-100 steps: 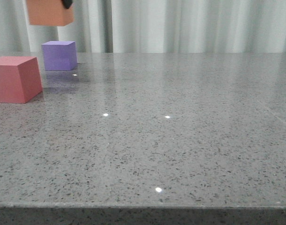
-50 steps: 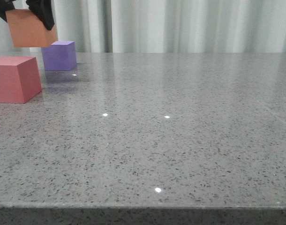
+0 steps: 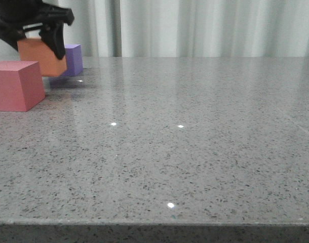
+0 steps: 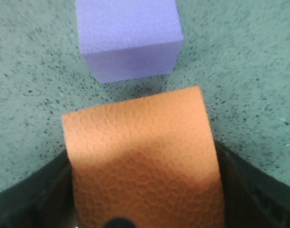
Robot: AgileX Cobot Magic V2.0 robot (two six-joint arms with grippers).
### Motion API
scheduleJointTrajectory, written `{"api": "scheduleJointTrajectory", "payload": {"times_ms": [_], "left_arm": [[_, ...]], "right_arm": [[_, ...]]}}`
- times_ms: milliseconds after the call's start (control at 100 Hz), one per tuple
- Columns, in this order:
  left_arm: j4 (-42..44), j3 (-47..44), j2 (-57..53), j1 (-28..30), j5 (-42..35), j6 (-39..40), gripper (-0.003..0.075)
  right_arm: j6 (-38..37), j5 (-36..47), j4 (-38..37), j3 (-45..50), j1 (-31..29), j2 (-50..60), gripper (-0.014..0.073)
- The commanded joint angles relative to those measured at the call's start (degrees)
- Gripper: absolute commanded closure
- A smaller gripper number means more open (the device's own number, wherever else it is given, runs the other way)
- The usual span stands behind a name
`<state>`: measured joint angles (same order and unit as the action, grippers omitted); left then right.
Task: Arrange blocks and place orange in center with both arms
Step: 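Carry the orange cube with the left gripper beside the purple cube, then open the left gripper and lift it away from the orange cube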
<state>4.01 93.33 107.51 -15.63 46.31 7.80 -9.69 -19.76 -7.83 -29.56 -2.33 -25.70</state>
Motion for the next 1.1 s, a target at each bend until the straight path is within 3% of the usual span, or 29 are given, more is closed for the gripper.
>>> {"api": "scheduleJointTrajectory", "payload": {"times_ms": [0, 390, 460, 580, 680, 1090], "left_arm": [[-0.5, 1.5, -1.9, 0.1, -4.2, 0.0, 0.0351], [-0.5, 1.5, -0.2, 0.1, -3.3, 0.0, 0.0342], [-0.5, 1.5, -0.2, 0.1, -3.3, 0.0, 0.0295], [-0.5, 1.5, -0.2, 0.1, -3.3, 0.0, 0.0141], [-0.5, 1.5, -0.3, 0.1, -3.9, 0.0, 0.0073], [0.0, 1.5, -11.6, 0.1, -5.1, 0.0, 0.0071]], "right_arm": [[0.3, 4.9, -0.2, -1.4, -0.3, -0.2, 0.066], [0.3, 4.9, -0.2, -1.4, -0.3, -0.2, 0.066], [0.3, 4.9, -0.2, -1.4, -0.3, -0.2, 0.066], [0.3, 4.9, -0.2, -1.4, -0.3, -0.2, 0.066], [0.3, 4.9, -0.2, -1.4, -0.3, -0.2, 0.066], [0.3, 4.9, -0.2, -1.4, -0.3, -0.2, 0.066]]}}
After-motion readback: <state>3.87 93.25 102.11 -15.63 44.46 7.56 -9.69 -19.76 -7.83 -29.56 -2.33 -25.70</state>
